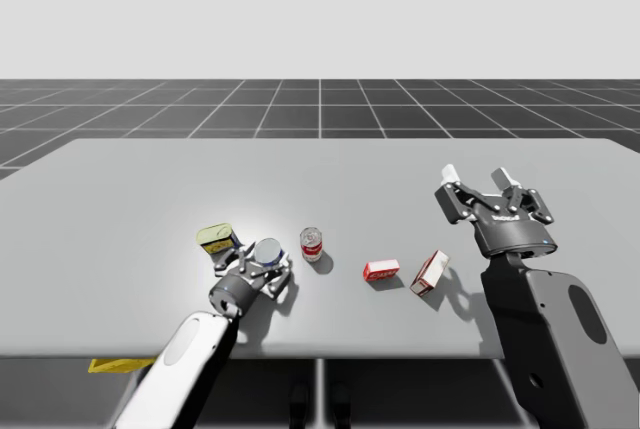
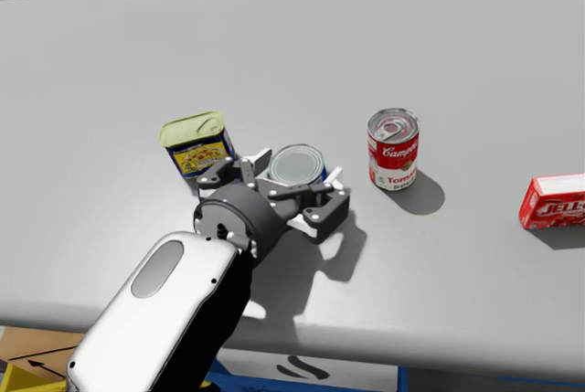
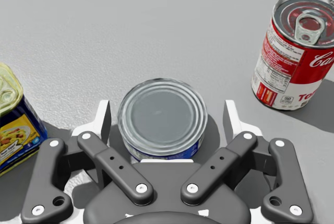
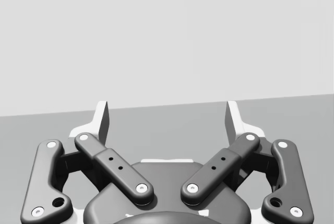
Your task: Lift the tuna fish can off the table.
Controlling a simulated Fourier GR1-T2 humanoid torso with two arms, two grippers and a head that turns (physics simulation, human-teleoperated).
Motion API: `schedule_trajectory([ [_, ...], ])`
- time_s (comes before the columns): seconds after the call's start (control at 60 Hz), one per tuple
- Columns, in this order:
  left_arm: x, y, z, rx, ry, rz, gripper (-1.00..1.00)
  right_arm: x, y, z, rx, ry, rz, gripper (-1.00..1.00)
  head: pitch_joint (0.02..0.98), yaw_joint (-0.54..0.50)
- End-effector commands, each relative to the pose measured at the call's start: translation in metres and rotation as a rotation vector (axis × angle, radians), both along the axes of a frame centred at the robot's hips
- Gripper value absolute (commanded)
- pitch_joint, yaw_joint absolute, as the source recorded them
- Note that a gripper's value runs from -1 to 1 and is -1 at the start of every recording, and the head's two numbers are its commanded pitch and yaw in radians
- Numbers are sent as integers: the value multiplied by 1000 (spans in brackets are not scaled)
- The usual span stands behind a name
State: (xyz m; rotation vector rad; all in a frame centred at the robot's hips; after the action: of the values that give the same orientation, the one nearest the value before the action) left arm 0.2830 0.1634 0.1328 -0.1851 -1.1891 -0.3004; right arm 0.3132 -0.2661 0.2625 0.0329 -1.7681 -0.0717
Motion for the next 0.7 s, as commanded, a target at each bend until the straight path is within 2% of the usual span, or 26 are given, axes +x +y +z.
schedule_trajectory([
  [0.017,2,-1,-8,15,13,1,-651,0,-1,1,2,-1,-1,-1000,869,230],
  [0.033,1,-1,-9,14,19,-5,-413,0,-1,1,2,-1,-1,-1000,868,230],
  [0.05,0,-1,-9,18,20,-9,671,0,-1,1,2,-1,-1,-1000,866,231],
  [0.067,-1,-2,-9,25,20,-11,931,0,-1,1,3,0,-1,-1000,864,231],
  [0.233,-4,-3,-11,28,28,-26,994,0,-1,1,4,-1,-3,-1000,810,236],
  [0.383,-5,-5,-11,31,30,-38,1000,1,-1,1,4,-1,-4,-1000,644,243],
  [0.5,-8,-6,-12,36,31,-48,984,1,-2,2,3,-3,-5,-1000,550,247],
  [0.7,-9,-8,-12,39,31,-56,1000,1,-4,2,6,-6,-6,-1000,484,258],
])
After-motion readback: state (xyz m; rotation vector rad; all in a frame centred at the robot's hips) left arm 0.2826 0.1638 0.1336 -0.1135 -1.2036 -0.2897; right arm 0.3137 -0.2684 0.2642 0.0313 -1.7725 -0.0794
